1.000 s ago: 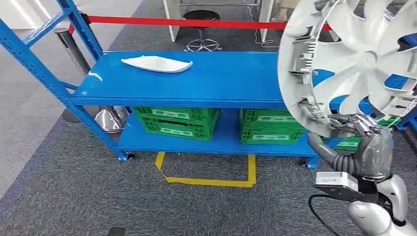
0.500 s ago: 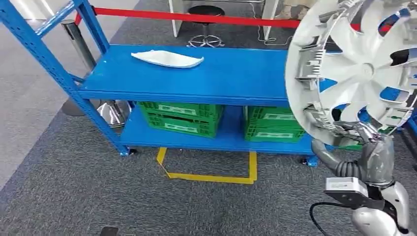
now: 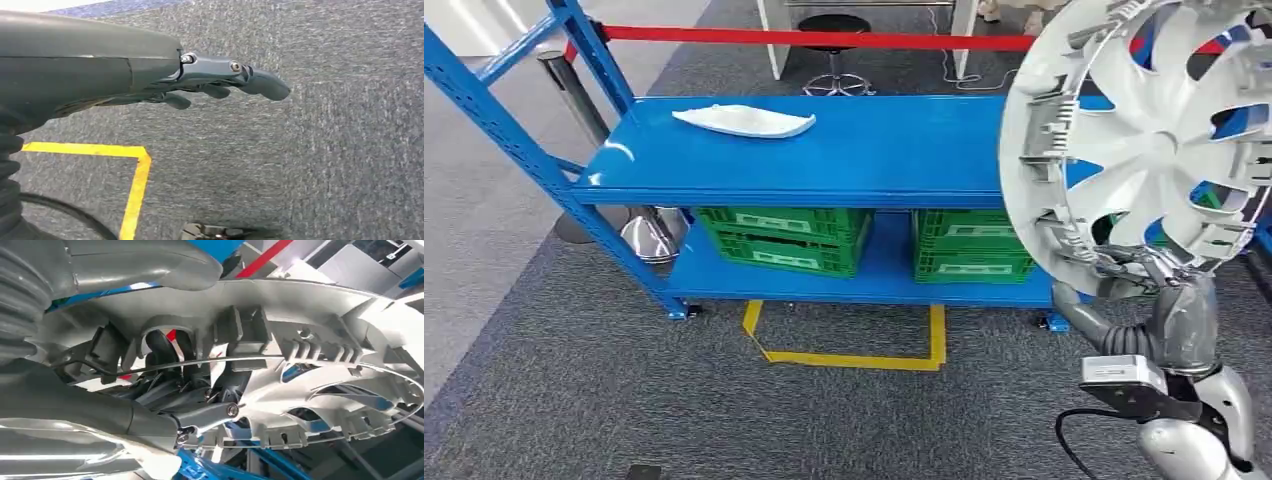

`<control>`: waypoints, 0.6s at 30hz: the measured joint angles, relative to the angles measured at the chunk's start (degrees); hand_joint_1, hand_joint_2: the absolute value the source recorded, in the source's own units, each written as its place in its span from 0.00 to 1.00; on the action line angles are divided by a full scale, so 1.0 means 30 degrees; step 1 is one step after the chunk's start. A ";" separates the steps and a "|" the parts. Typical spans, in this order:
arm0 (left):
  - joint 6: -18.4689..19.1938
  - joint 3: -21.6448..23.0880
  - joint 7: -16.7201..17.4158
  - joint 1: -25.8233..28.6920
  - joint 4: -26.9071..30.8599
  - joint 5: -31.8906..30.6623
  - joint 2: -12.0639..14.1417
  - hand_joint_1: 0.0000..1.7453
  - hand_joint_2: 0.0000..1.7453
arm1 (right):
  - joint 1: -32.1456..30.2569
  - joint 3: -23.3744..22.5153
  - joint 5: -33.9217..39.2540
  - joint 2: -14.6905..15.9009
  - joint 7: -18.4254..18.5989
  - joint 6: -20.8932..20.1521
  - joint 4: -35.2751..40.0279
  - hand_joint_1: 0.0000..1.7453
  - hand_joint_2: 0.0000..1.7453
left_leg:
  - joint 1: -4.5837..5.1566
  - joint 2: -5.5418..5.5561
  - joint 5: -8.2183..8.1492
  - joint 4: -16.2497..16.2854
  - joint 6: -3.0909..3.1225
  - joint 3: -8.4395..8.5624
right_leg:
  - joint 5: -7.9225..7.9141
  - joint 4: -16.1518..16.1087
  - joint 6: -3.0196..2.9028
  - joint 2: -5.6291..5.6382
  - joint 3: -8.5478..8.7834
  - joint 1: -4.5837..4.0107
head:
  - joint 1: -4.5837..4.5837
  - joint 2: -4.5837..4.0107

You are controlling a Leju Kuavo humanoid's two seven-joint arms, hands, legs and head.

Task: Take the parts from the cabinet and place them on the table.

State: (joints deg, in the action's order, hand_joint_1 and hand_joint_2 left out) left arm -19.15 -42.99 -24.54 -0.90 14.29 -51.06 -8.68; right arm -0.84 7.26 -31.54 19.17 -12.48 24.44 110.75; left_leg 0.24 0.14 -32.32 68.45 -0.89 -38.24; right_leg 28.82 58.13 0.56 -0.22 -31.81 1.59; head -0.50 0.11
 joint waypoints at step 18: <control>0.0197 -0.0036 0.0007 -0.0115 -0.0007 -0.0007 -0.0233 0.00 1.00 | 0.0037 0.0087 -0.0831 0.0000 0.0262 -0.0168 -0.0080 1.00 1.00 | 0.0136 0.0493 0.2106 -0.3703 0.1167 0.1592 | 0.2491 0.5609 0.0751 -0.0008 -0.2840 -0.0123 | 0.0182 0.0000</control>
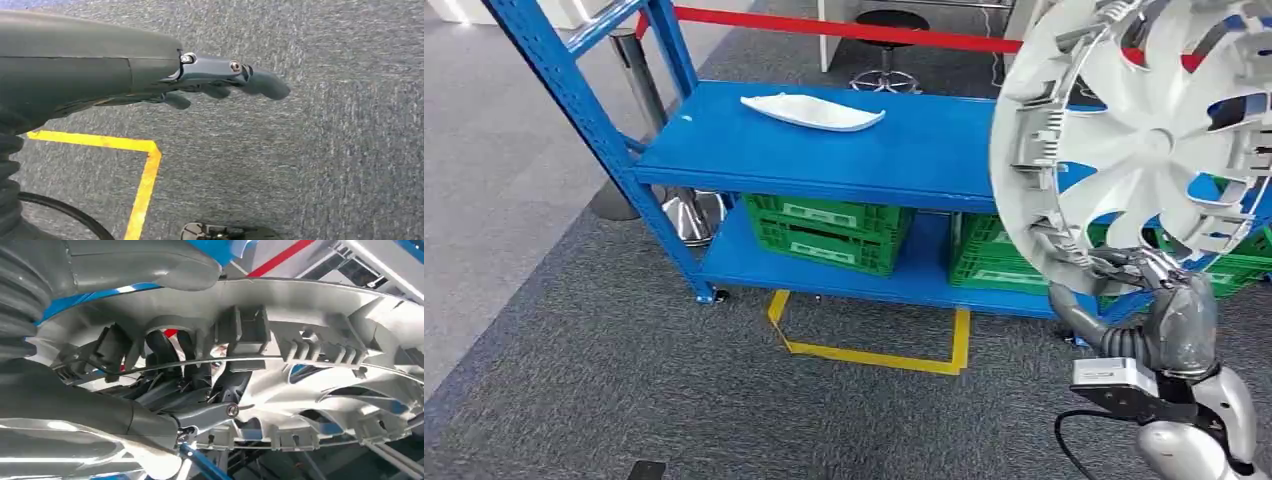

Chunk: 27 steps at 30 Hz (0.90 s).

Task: Take the parts from the cabinet and place them on the table.

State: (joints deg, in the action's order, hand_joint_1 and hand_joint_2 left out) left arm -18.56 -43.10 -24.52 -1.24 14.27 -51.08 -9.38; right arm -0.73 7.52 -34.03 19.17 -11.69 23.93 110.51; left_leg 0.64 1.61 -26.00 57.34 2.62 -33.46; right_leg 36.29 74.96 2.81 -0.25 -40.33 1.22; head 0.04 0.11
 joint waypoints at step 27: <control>0.0109 -0.0255 0.0394 -0.0010 -0.0036 0.0036 0.0532 0.00 1.00 | -0.0666 0.0423 -0.0438 0.0007 -0.0807 0.1301 0.1296 1.00 1.00 | -0.0100 -0.0580 0.0176 0.0117 -0.0117 -0.0296 | -0.0568 -0.3551 -0.0045 -0.0461 0.2226 0.0083 | -0.0103 0.0000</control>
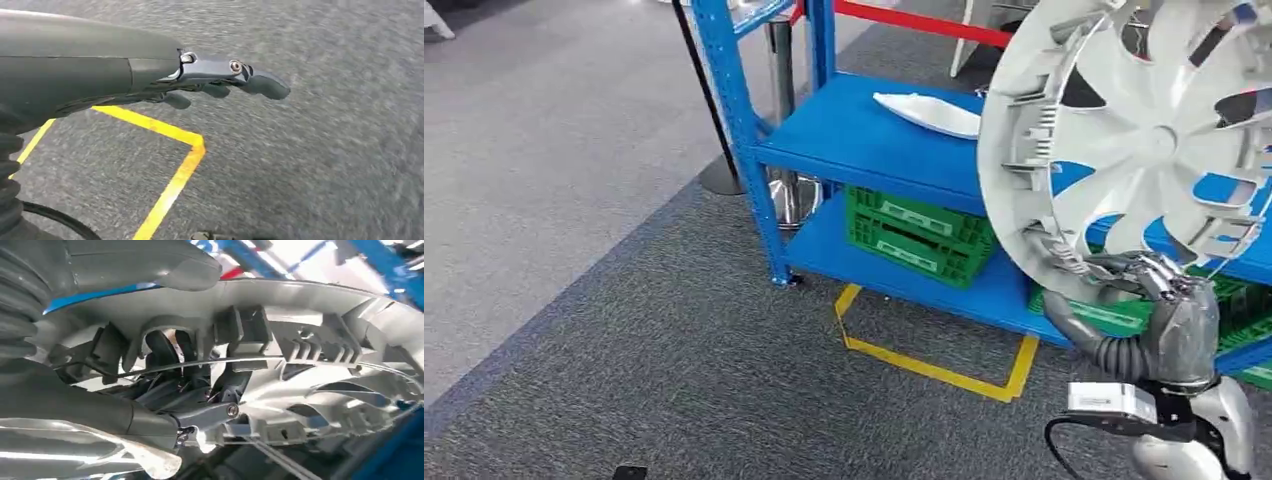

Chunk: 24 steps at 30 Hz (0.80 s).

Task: Take the parts from the cabinet and place them on the table.

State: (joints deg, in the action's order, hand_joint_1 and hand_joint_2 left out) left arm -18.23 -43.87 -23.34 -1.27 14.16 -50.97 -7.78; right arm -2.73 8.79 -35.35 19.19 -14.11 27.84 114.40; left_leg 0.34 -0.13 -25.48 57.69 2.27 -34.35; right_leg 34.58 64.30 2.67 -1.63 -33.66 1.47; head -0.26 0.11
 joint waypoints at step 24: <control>-0.0036 -0.0583 0.0029 0.0036 -0.0182 0.0007 0.0146 0.00 1.00 | -0.2418 0.0101 0.1553 -0.0896 -0.1765 0.2130 0.1626 1.00 1.00 | 0.0232 -0.1372 -0.0300 0.0425 -0.0629 -0.0015 | -0.1301 -0.1854 -0.0504 -0.1230 0.0971 -0.0192 | -0.0255 0.0000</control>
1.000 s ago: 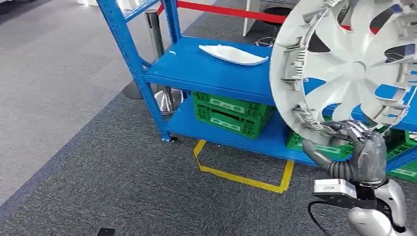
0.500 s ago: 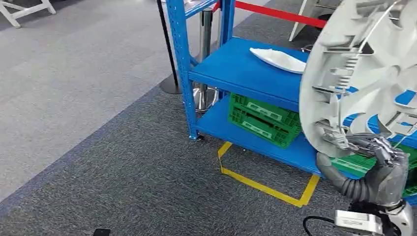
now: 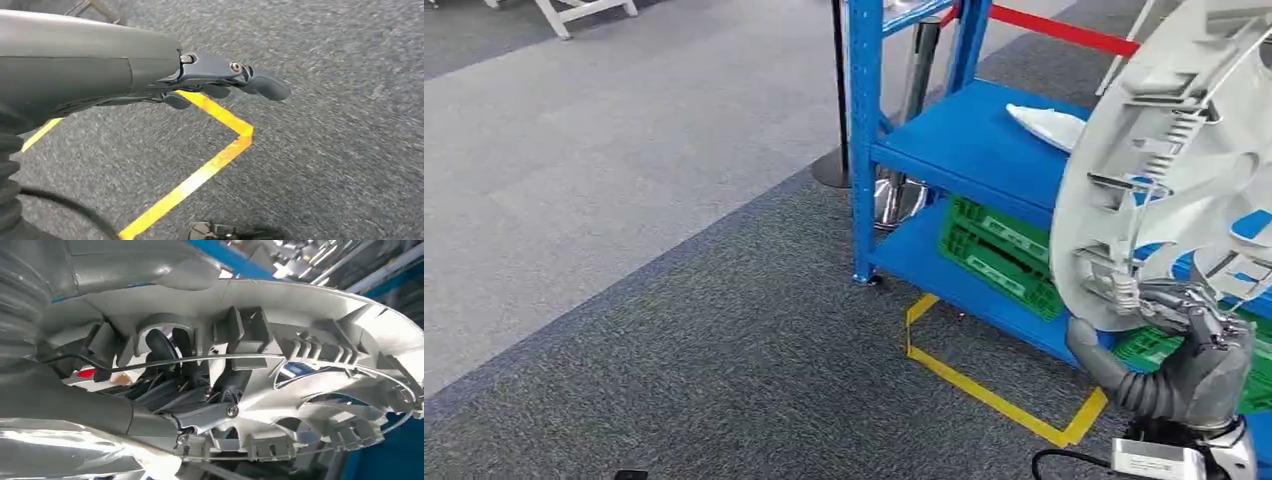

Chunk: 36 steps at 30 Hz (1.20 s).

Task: Take the parts from the cabinet and place them on the table.

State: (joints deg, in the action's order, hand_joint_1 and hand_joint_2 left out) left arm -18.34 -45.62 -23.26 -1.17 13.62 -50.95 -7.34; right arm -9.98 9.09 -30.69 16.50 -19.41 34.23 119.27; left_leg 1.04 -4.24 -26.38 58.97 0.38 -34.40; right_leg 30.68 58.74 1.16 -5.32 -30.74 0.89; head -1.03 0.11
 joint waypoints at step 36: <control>0.0095 -0.0080 -0.0073 0.0012 -0.0117 -0.0576 -0.0095 0.00 1.00 | 0.2732 0.2404 0.0525 -0.0087 0.0496 -0.2841 -0.1428 1.00 1.00 | -0.0181 0.1246 0.0430 -0.0369 0.0558 -0.0152 | 0.0500 0.0299 0.0482 0.0609 -0.0113 0.0102 | 0.0059 -0.0007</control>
State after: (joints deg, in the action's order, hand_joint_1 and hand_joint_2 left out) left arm -18.05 -45.86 -23.47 -1.13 13.27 -52.68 -7.63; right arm -1.79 16.31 -29.11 16.24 -17.92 25.70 114.99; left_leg 0.50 -0.50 -25.09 57.86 2.06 -34.85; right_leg 32.18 59.64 2.61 -3.49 -31.08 1.19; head -0.85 0.09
